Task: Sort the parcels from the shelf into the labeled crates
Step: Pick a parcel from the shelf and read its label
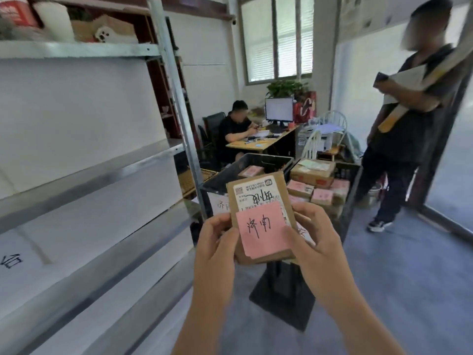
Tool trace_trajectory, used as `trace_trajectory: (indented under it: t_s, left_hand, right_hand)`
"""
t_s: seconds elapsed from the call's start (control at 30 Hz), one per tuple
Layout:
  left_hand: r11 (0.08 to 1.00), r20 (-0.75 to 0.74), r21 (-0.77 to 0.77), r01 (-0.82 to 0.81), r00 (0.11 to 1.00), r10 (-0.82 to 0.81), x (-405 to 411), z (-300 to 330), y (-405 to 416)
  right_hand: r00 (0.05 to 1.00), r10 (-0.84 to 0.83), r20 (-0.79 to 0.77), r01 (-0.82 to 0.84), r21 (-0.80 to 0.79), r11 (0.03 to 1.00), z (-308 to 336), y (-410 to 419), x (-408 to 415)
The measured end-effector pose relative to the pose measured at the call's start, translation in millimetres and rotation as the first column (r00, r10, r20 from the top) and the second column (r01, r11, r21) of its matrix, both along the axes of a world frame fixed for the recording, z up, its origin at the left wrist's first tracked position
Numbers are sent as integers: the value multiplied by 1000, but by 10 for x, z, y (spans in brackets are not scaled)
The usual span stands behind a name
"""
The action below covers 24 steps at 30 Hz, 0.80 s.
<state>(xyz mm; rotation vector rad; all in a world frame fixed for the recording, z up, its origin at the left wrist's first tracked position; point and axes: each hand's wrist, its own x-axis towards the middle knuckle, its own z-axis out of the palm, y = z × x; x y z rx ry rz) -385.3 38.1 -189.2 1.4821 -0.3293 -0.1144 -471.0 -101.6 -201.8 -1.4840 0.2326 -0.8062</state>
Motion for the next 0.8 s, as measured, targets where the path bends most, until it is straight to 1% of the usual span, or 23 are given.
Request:
trace_trajectory:
  t_s: [0.1,0.17,0.23,0.3,0.37,0.5,0.63,0.73,0.8]
  left_hand:
    - [995,15,-16,96,995,-96,-120,89,-343]
    - [986,14,-28,166,986,-165,-181,110,-533]
    - [983,23,-22,184,983,-183,-195,68,-673]
    - [982,30,2,190,981,-190,-173,-10,-775]
    - [979,6,11,202,979,-202,-113,-93,-850]
    - [973,-24,24,231,973,-230,161,-241,-965]
    - [958,-43,26,285,958,-284,578,-380,-1033]
    - [946,-71,17,323,944,-321,1010,-477,-1162]
    - [927,-39,38,374,927,-373,1338,-479,-1334]
  right_hand:
    - [997,-76,-3,76,12,997,3,-272,-226]
    - [994,-112,-1,112,47,993,-3,-402,-323]
    - [988,-151,-16,151,49,987,-27,-498,-378]
    - [983,-178,-48,178,2,984,-82,-584,-385]
    - [977,-193,-90,192,-20,981,-150,-663,-339]
    - [957,-217,-192,217,-18,976,-300,-846,-50]
    - [922,-221,-318,230,-9,973,-411,-944,430]
    - [875,-282,-393,291,-39,956,-505,-974,810]
    - [851,-341,-400,339,-77,938,-508,-1031,1084]
